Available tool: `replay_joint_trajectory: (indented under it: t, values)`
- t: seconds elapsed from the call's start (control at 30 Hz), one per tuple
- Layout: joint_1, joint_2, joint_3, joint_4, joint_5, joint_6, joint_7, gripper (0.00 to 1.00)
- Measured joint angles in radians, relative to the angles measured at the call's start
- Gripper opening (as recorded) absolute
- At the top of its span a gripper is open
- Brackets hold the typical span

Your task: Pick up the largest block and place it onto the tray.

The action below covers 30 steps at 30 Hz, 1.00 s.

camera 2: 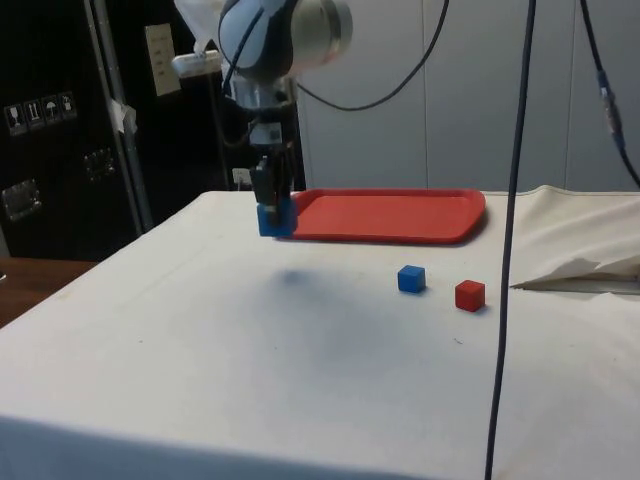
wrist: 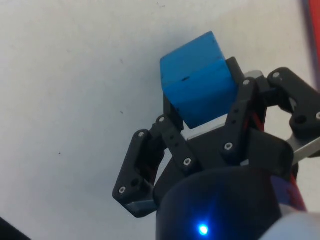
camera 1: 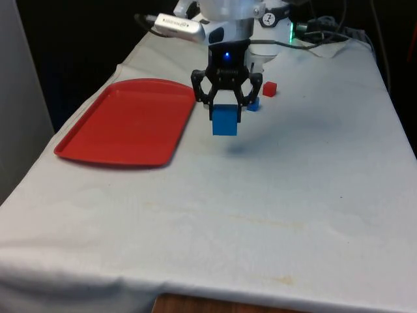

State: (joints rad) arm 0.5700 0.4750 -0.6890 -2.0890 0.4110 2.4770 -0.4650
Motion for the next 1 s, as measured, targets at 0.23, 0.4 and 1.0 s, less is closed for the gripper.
replay_joint_trajectory:
  t: [0.23,0.4,1.0]
  values:
    - [0.000,-0.038,-0.006,0.004,-0.023,-0.023,0.009,0.01]
    - [0.000,-0.067,-0.013,0.008,-0.033,-0.041,0.009,0.01]
    - [0.000,-0.114,-0.048,0.040,-0.046,-0.101,0.001,0.01]
